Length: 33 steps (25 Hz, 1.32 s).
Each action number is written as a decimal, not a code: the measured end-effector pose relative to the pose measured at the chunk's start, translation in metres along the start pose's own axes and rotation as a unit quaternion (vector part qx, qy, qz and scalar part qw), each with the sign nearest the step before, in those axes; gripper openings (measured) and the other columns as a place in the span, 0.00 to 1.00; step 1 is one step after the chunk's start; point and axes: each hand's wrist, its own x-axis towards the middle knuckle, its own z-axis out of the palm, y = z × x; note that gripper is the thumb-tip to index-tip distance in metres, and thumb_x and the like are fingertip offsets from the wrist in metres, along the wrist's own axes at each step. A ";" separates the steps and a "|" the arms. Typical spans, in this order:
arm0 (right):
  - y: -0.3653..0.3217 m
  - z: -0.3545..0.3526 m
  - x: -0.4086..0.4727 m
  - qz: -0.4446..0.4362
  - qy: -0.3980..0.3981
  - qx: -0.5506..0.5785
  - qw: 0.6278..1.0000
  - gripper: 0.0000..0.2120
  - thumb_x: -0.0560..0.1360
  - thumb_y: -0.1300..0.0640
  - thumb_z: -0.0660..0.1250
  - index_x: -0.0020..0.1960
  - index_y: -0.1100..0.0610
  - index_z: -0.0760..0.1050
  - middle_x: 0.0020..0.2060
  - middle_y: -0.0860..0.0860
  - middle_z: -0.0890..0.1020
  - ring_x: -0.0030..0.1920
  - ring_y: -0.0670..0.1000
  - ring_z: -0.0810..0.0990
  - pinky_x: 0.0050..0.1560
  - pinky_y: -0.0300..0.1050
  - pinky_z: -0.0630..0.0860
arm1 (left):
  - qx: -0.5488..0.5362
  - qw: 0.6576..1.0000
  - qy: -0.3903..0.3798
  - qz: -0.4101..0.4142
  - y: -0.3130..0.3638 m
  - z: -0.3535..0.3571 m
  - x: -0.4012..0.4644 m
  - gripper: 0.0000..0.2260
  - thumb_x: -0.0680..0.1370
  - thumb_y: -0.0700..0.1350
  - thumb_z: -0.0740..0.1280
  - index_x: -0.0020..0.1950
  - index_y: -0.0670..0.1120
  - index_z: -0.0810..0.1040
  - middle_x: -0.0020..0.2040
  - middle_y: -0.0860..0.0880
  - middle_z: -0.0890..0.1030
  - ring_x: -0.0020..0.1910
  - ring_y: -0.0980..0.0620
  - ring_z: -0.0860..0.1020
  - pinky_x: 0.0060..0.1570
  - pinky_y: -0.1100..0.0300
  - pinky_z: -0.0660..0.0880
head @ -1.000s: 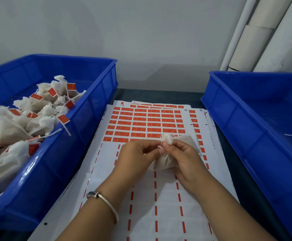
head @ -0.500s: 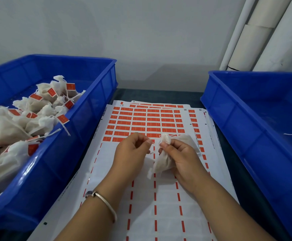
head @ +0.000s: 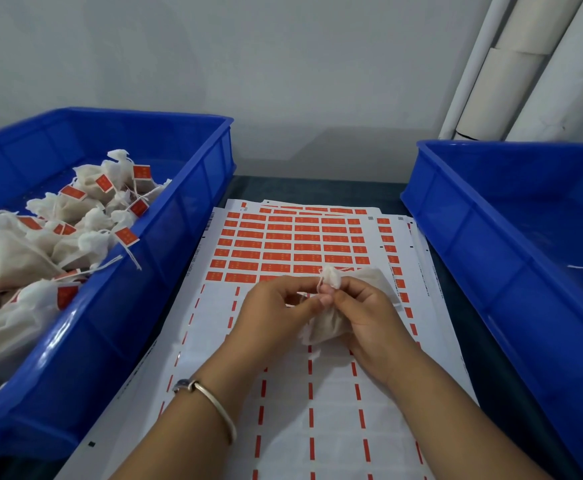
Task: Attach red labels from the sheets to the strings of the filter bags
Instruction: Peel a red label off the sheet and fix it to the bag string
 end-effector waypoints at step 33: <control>-0.007 -0.005 -0.001 0.031 -0.132 -0.047 0.990 0.09 0.68 0.48 0.69 0.46 0.38 0.82 0.52 0.35 0.82 0.56 0.45 0.79 0.58 0.41 0.77 | 0.187 0.959 0.207 0.058 -0.002 -0.020 0.004 0.06 0.76 0.46 0.66 0.47 0.57 0.71 0.40 0.66 0.69 0.40 0.66 0.70 0.38 0.77 0.62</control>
